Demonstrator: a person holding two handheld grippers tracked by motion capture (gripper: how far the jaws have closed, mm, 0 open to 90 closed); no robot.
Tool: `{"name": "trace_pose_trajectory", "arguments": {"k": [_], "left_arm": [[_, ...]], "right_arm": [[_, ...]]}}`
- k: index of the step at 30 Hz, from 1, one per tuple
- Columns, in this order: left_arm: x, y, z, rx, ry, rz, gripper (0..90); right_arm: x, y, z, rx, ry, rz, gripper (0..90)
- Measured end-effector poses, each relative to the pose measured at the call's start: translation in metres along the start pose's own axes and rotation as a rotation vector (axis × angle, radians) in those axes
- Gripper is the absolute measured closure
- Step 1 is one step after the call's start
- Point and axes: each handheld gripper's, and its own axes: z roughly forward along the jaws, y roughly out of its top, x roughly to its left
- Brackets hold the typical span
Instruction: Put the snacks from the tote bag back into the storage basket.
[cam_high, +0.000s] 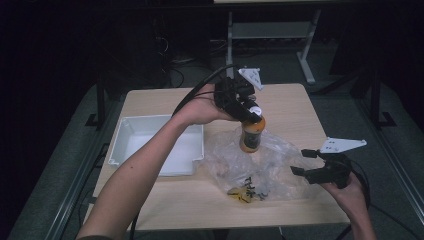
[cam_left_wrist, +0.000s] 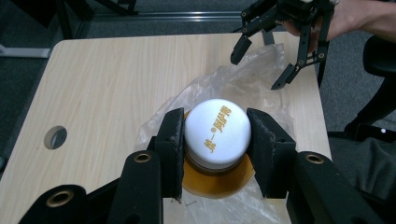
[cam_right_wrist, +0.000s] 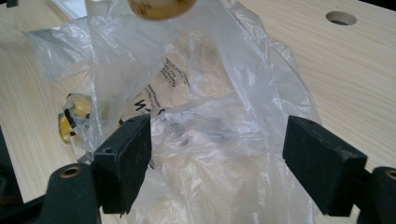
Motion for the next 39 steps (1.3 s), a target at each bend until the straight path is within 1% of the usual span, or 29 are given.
{"name": "trace_pose_trajectory", "arguments": {"k": [3,5,6,11,12,14,16,17,20,24,27,34,37,39], "left_arm": [[0.0,-0.002,-0.008,-0.005,0.004,-0.004,59.1],[0.0,-0.004,-0.012,-0.007,0.016,-0.012,59.1],[0.0,-0.005,-0.015,-0.003,0.023,-0.005,59.1],[0.002,-0.012,-0.025,-0.005,0.03,-0.04,59.1],[0.002,-0.014,-0.028,0.002,0.03,-0.039,59.1],[0.003,-0.016,-0.032,-0.005,0.033,-0.046,59.1],[0.003,-0.018,-0.037,0.002,0.038,-0.045,59.1],[0.003,-0.019,-0.038,-0.004,0.041,-0.053,59.1],[0.005,-0.025,-0.043,0.013,0.05,-0.065,59.1],[0.006,-0.032,-0.047,0.012,0.06,-0.077,59.1],[0.006,-0.037,-0.052,0.023,0.059,-0.09,59.1],[0.007,-0.051,-0.062,0.008,0.073,-0.11,59.1],[0.007,-0.057,-0.066,0.019,0.078,-0.115,59.1],[0.007,-0.063,-0.068,0.012,0.074,-0.121,59.1]], "right_arm": [[0.0,0.0,0.001,0.002,-0.002,-0.003,23.1],[0.0,0.0,0.002,0.004,-0.003,0.0,23.1],[0.0,0.0,0.002,0.002,-0.004,0.0,23.1],[0.0,0.001,0.004,-0.001,-0.004,0.001,23.1],[0.0,0.001,0.005,0.0,-0.005,0.002,23.1],[0.0,0.001,0.006,0.004,-0.003,0.0,23.1],[0.0,0.002,0.007,0.009,-0.006,-0.001,23.2],[0.001,0.001,0.007,0.007,-0.006,0.0,23.2],[0.001,0.001,0.005,0.002,-0.009,-0.001,23.2],[0.001,0.001,0.004,0.002,-0.015,0.0,23.2],[0.001,0.001,0.004,0.002,-0.017,-0.002,23.3],[0.001,0.001,0.004,0.003,-0.021,-0.004,23.5],[0.001,0.002,0.004,0.005,-0.022,-0.004,23.5],[0.001,0.002,0.004,0.003,-0.024,-0.007,23.5]]}}
